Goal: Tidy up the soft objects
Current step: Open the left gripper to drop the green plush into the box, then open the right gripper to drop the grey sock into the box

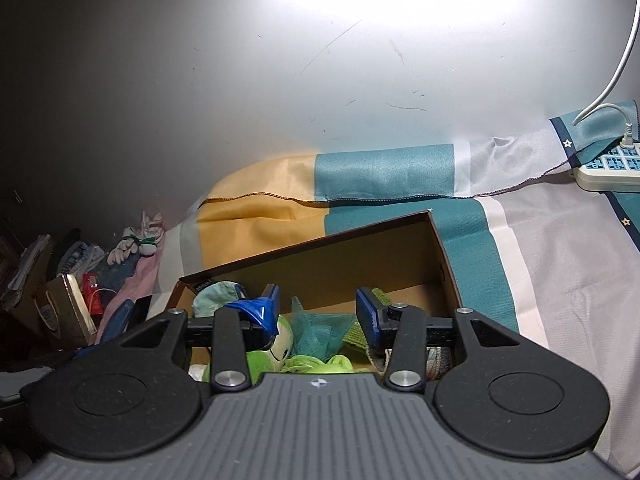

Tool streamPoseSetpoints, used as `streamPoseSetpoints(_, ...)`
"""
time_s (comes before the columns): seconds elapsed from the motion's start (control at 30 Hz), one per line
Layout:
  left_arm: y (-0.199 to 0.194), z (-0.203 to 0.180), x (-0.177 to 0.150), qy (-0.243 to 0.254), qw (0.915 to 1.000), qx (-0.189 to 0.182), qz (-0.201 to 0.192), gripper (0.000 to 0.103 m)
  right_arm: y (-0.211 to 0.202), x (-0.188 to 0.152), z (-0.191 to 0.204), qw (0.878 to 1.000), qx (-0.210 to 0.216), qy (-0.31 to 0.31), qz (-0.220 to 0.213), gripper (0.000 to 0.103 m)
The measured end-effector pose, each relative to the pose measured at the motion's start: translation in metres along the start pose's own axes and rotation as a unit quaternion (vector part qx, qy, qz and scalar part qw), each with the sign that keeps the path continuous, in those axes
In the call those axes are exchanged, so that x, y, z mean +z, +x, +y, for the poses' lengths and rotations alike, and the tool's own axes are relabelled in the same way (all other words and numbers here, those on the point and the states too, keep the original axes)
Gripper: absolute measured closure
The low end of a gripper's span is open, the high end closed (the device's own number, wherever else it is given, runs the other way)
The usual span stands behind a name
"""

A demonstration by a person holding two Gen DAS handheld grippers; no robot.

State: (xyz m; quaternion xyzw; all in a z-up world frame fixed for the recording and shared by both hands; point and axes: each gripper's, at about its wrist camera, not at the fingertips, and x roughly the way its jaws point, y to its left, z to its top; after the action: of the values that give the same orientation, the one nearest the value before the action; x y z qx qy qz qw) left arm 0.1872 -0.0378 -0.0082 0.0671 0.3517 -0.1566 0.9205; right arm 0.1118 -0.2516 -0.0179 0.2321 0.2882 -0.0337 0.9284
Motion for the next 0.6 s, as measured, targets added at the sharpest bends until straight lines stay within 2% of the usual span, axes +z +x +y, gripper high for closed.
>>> streamPoseSetpoints(0.23, -0.025, 0.003, -0.005, -0.008, 0.9999, -0.007, 0.002, 0.021, -0.030, -0.005, 0.004, 0.999, 0.038, 0.034, -0.014, 0.077)
streamPoseSetpoints(0.6, -0.066, 0.006, -0.025, -0.001, 1.0000, 0.009, 0.003, 0.021, -0.070, -0.030, 0.007, 0.997, 0.055, 0.040, -0.022, 0.076)
